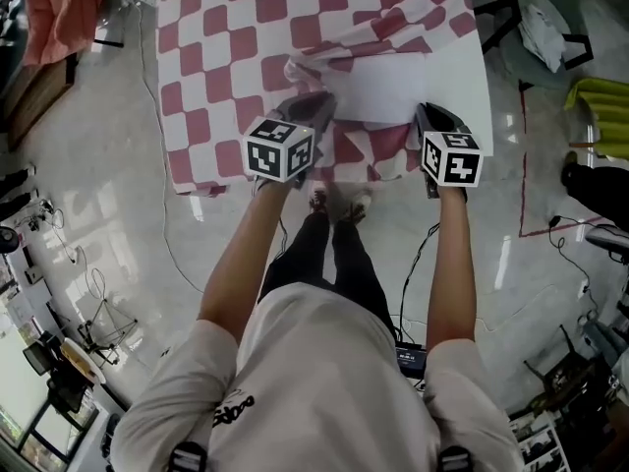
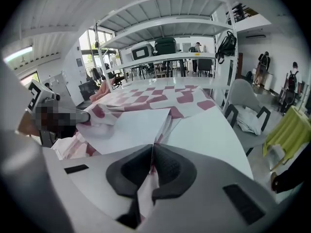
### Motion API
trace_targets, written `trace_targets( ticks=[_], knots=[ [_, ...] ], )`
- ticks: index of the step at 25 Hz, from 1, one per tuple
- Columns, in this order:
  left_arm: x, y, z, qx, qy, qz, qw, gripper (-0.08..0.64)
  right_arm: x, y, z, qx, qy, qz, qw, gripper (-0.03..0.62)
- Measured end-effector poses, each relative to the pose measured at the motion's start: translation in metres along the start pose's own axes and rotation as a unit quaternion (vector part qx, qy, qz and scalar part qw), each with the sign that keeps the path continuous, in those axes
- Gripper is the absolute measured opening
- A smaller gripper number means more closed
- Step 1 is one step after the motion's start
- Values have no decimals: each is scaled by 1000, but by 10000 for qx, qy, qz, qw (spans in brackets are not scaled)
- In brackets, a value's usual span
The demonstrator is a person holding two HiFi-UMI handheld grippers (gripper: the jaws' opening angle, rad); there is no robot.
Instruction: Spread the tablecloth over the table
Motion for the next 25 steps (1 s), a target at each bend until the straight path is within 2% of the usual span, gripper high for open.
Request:
trace_targets(
  ticks=[6,13,20,25],
  knots=[
    [-46,-23,1,-148,554,-557,9968,32,-7,1,52,-303,386,-125,9987,29],
    [-119,-39,-8,-190,1144,-1098,9872,32,-26,23,112,-544,641,-513,9951,28],
    [-201,-32,-26,-195,1564,-1422,9772,32,-42,72,164,-674,326,-1030,9919,29],
    [-256,-11,-41,21,1895,-1535,9698,32,-56,106,203,-724,42,-1348,9882,29]
  ],
)
Point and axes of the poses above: the fingertips, and each gripper's own axes: z backward along the fingers, x to its left, y out of its underside, the point moved 1 cm from there along z, backward along the fingers, and after that the axes turned 3 degrees about z, right-handed, at the moved point
